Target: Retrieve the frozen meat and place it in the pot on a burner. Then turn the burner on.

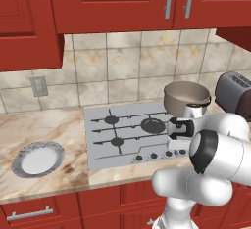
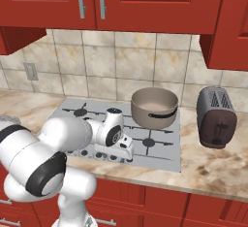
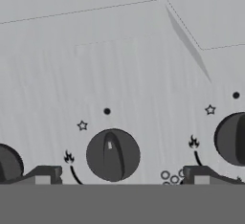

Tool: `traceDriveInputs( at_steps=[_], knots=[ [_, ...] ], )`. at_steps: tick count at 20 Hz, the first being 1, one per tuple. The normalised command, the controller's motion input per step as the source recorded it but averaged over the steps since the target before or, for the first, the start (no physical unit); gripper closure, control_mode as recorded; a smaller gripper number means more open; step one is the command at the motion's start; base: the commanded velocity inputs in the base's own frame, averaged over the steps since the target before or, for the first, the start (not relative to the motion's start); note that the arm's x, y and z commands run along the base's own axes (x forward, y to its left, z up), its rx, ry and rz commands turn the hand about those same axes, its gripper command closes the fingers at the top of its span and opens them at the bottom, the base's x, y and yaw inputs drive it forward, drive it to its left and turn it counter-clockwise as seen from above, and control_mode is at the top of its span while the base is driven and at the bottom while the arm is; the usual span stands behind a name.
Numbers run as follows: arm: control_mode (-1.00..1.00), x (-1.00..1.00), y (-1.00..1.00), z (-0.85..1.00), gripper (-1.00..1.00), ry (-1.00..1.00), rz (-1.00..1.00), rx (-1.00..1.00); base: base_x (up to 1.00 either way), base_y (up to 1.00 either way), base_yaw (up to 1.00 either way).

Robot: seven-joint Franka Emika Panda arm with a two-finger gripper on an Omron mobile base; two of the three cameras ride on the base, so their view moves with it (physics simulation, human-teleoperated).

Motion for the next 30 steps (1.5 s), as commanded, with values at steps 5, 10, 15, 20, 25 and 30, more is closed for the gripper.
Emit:
traceDriveInputs(
  at_steps=[5,10,15,20,25,30],
  knots=[
    [-1.00,0.17,0.00,0.00,-1.00,0.00,0.00,0.00,0.00,0.00,0.00],
    [-1.00,0.10,0.00,0.00,-1.00,0.00,0.00,0.00,0.00,0.00,0.00],
    [-1.00,0.00,0.00,0.00,-1.00,0.00,0.00,0.00,0.00,0.00,0.00],
    [-1.00,0.00,0.00,-0.05,1.00,0.00,0.00,0.00,0.00,0.00,0.00],
    [-1.00,0.00,0.00,-0.07,1.00,0.00,0.00,0.00,0.00,0.00,0.00],
    [-1.00,0.00,0.00,-0.06,1.00,0.00,0.00,0.00,0.00,0.00,0.00]
  ],
)
